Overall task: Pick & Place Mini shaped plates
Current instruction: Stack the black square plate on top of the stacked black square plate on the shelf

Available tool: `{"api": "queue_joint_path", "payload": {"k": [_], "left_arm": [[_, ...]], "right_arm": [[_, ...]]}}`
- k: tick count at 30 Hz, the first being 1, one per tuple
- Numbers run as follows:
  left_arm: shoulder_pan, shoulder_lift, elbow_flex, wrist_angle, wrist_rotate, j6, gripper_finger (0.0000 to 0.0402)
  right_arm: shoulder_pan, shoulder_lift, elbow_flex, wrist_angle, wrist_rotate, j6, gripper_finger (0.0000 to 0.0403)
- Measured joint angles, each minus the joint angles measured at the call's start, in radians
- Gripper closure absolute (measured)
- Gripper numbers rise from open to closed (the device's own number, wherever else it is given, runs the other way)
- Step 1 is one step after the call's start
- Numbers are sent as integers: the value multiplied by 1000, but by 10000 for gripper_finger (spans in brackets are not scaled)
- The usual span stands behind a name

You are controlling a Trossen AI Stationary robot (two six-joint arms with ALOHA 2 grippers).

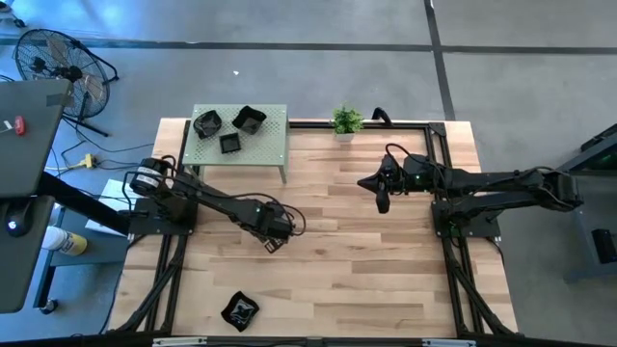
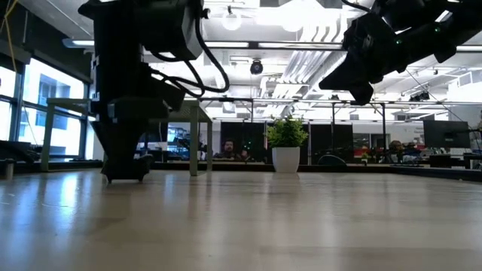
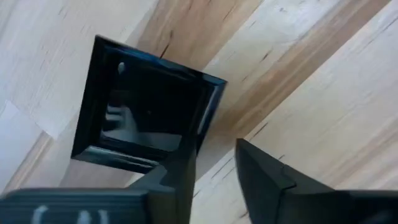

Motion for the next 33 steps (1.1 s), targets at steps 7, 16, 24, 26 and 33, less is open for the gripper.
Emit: {"api": "queue_joint_path", "payload": {"k": [7,16,24,26,33], "left_arm": [[0,0,-9,2,9,42,377],[0,0,137,-115,8,153,400],[0,-1,236,-196,12,84,389],[0,17,231,-194,13,47,373],[0,131,219,-183,56,-7,287]], "right_arm": [[0,0,0,0,0,0,401],[0,0,0,0,1,-3,401],[0,0,0,0,3,-3,397],[0,0,0,0,3,-3,398],[0,0,1,-1,-9,-3,398]]}}
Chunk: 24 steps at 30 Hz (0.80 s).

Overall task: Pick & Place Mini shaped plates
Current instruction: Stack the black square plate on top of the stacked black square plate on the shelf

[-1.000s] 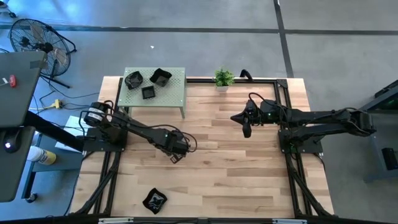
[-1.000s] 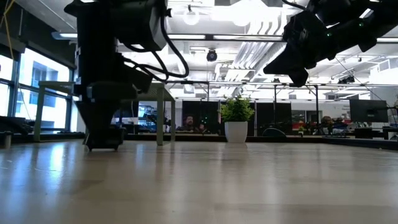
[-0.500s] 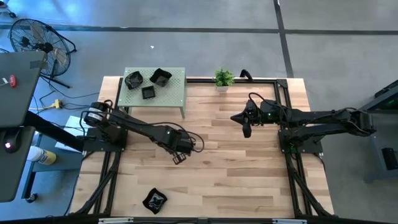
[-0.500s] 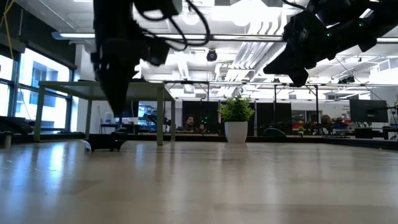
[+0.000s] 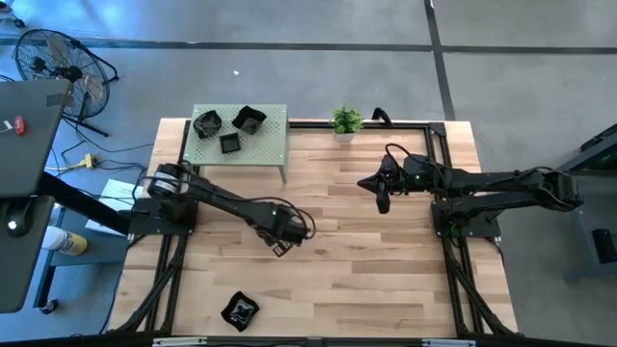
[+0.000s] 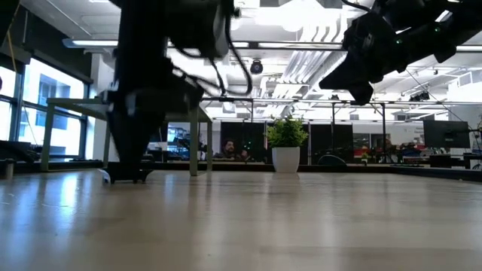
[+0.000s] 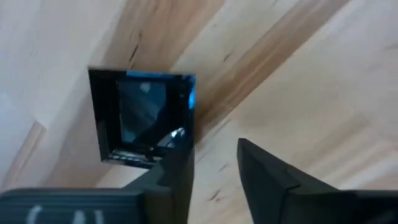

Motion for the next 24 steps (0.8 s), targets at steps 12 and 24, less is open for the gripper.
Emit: {"api": "queue_joint_path", "payload": {"k": [12,24], "left_arm": [[0,34,0,-16,-65,-75,286],[0,30,-72,26,-33,-66,309]], "right_arm": [[0,0,0,1,-26,3,399],[0,-1,0,1,-26,3,400]]}}
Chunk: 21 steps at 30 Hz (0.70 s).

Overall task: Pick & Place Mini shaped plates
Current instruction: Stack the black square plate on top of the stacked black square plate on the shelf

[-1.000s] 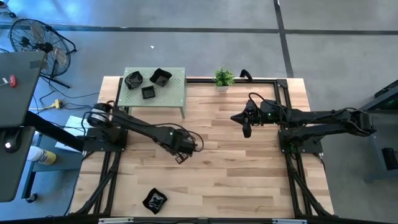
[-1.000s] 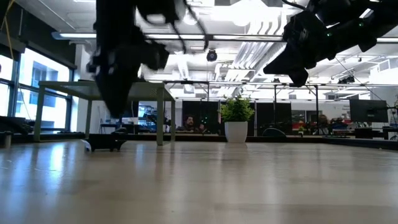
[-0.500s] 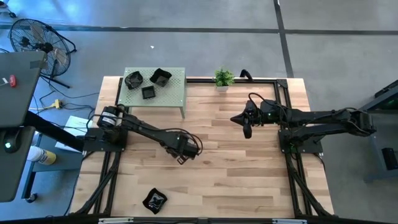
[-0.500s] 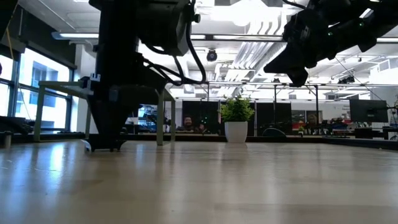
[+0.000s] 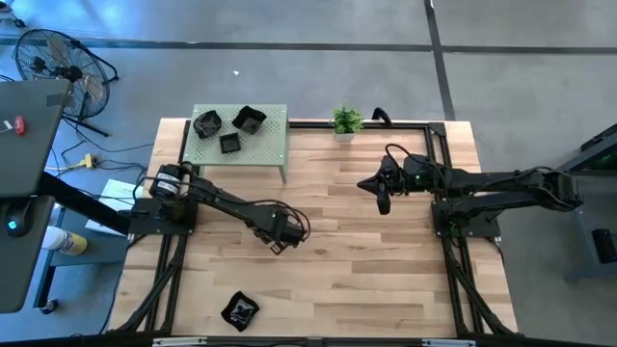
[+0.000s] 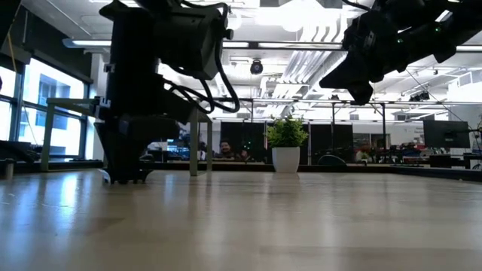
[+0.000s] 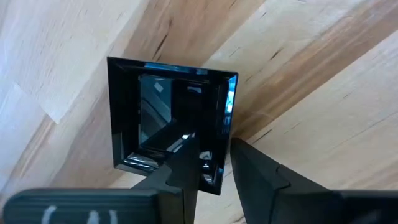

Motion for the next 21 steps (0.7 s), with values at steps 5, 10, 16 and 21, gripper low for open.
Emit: {"api": "queue_joint_path", "payload": {"k": [5,10,16,21], "left_arm": [[0,0,-1,6,-3,3,309],[0,0,-2,14,0,20,334],[0,-6,-3,10,0,20,395],[0,-13,51,-64,-11,52,393]], "right_arm": [[0,0,0,0,0,0,397],[0,0,0,0,0,0,400],[0,0,0,0,0,0,398],[0,0,0,1,0,0,397]]}}
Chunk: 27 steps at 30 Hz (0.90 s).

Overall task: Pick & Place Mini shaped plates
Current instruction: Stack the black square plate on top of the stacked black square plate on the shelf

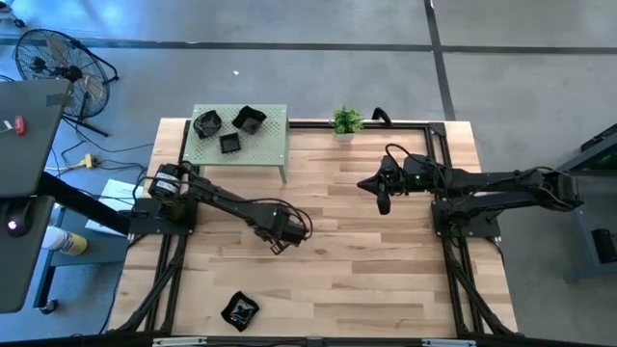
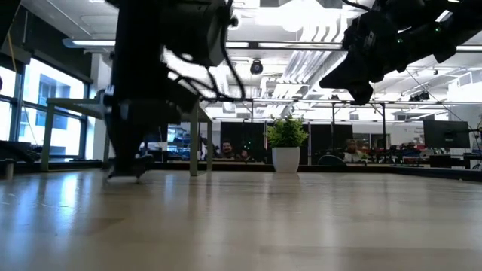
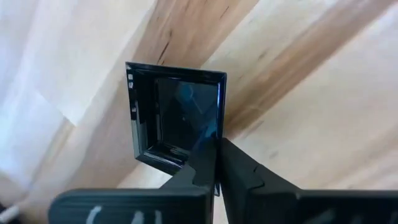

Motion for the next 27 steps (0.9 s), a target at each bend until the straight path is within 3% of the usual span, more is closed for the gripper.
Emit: {"api": "queue_joint_path", "payload": {"k": [8,19,27], "left_arm": [[0,0,168,-107,-42,138,399],[0,-2,445,-204,-243,332,400],[0,-57,426,-167,-280,396,401]], "right_arm": [[0,0,0,0,7,-2,396],[0,0,0,0,7,-27,396],[0,0,0,0,8,-31,396]]}}
